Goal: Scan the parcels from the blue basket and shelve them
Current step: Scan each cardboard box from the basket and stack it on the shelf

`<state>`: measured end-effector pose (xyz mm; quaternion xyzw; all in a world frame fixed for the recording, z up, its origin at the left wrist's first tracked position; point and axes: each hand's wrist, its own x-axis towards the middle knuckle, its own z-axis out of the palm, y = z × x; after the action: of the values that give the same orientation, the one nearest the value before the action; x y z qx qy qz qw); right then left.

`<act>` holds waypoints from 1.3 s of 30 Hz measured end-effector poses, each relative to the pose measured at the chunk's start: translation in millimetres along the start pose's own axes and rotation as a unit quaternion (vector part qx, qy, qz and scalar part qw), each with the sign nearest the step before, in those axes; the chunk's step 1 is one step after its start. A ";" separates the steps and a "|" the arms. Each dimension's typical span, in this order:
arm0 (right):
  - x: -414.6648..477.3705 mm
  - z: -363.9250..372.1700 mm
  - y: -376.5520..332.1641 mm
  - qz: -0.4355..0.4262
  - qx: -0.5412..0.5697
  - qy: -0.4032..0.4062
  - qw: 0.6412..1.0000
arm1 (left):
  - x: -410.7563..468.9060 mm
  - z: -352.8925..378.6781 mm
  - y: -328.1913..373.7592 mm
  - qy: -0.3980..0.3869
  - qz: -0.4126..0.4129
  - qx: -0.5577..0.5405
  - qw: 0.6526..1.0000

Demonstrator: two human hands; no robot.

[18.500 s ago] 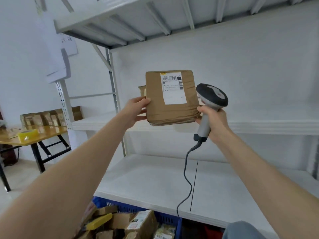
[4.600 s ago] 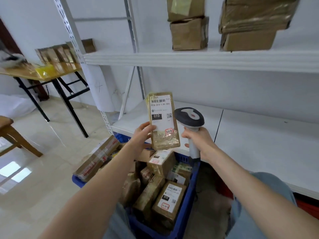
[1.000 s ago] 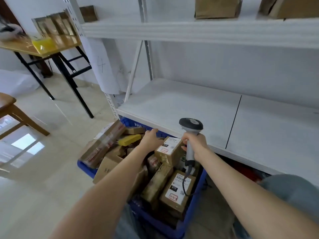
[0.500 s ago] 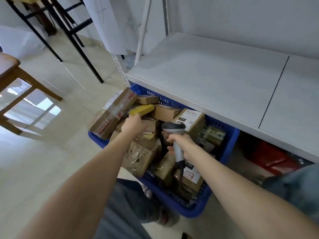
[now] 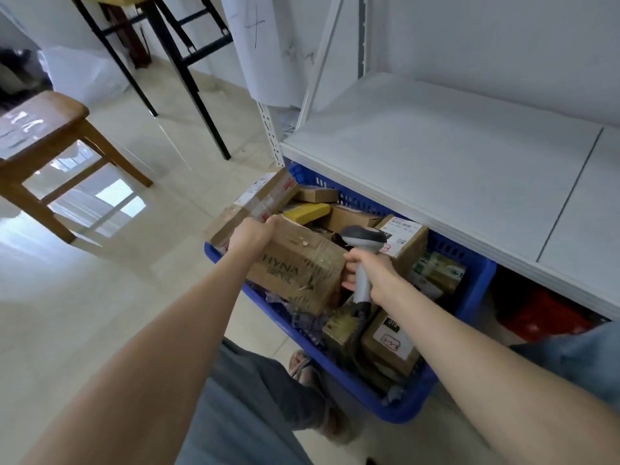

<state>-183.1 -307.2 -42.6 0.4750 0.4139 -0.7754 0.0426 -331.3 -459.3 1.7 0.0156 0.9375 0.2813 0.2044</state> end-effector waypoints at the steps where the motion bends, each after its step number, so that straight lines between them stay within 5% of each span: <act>1: -4.8 -6.4 -8.2 -0.025 0.008 0.004 1.000 | -4.1 -3.7 9.5 0.005 0.015 -0.039 0.999; 7: -29.5 -61.6 -52.6 -0.085 0.103 0.084 0.987 | -36.6 7.5 52.6 -0.041 0.112 -0.257 0.959; 14: -50.3 -116.7 -51.5 -0.118 0.121 0.113 0.979 | -71.4 50.6 84.2 -0.140 0.048 -0.379 0.913; 21: -56.7 -146.7 -37.0 -0.153 0.130 0.177 0.963 | -77.6 79.5 93.3 -0.165 0.035 -0.374 0.912; 31: -26.9 -157.0 -13.6 -0.176 0.058 0.213 0.959 | -61.2 101.6 53.6 -0.309 -0.028 -0.303 0.901; 39: -41.4 -158.0 -11.9 -0.230 -0.024 0.235 0.944 | -65.8 108.2 45.6 -0.305 -0.023 -0.331 0.893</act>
<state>-55.2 -205.2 -36.1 0.5343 0.5284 -0.6206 -0.2242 -232.5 -374.1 -31.3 0.0110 0.6816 0.5521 0.4800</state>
